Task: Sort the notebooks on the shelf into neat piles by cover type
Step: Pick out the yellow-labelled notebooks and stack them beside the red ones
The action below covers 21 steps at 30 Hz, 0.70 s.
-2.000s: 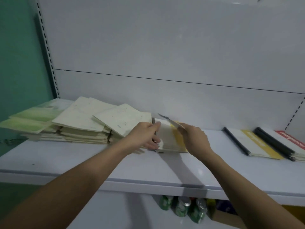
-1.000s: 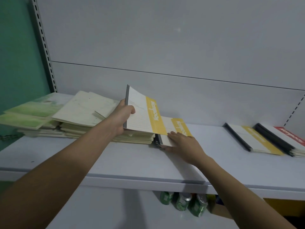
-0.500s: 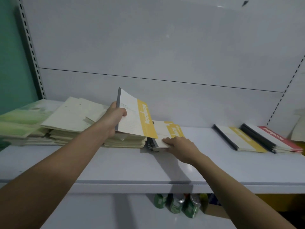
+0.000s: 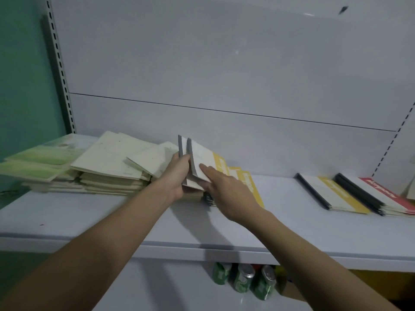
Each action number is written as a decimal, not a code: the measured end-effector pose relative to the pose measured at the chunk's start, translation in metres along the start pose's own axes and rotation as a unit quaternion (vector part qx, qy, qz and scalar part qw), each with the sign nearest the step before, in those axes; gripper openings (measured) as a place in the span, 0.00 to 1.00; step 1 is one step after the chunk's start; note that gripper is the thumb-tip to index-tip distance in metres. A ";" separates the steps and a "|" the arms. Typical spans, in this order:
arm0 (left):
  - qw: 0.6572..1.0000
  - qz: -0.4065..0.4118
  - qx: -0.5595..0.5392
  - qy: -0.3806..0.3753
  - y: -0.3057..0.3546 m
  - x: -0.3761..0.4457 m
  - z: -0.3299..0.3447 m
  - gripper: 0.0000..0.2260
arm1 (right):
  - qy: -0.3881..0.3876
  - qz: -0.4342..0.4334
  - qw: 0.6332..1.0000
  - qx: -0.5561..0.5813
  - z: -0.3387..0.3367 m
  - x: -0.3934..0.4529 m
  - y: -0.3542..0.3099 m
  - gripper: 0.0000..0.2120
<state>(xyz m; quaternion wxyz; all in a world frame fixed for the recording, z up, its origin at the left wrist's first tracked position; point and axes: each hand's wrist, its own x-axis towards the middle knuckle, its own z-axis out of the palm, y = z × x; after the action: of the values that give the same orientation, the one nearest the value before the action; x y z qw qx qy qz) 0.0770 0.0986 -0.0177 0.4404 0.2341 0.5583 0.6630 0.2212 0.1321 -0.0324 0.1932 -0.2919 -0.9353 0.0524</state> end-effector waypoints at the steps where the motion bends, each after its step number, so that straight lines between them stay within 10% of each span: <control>1: 1.000 -0.002 0.001 -0.001 -0.001 0.000 -0.001 0.11 | -0.034 0.000 0.999 0.021 0.003 -0.001 -0.001 0.24; 4: 1.000 0.006 0.019 0.003 -0.004 0.002 -0.010 0.13 | -0.111 -0.004 0.991 0.080 0.007 -0.002 0.003 0.31; 8: 0.998 0.045 0.027 0.030 -0.001 0.005 -0.025 0.18 | 0.014 0.070 0.982 0.175 0.011 0.002 0.036 0.28; 11: 0.996 0.068 0.024 0.055 0.006 0.007 -0.037 0.18 | 0.050 0.143 0.979 0.135 0.016 0.000 0.071 0.31; 16: 0.996 0.061 0.019 0.060 0.008 0.009 -0.045 0.19 | -0.118 0.134 0.984 -0.010 0.033 -0.010 0.086 0.35; 21: 0.997 0.058 0.010 0.052 0.002 0.014 -0.040 0.19 | -0.091 0.107 0.989 -0.047 0.038 -0.012 0.085 0.20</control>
<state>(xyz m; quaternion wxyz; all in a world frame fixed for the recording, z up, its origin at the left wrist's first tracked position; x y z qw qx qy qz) 0.0365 0.0892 -0.0288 0.3691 0.2354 0.5725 0.6933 0.2595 0.1961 -0.0895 0.0865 -0.3929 -0.9139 0.0553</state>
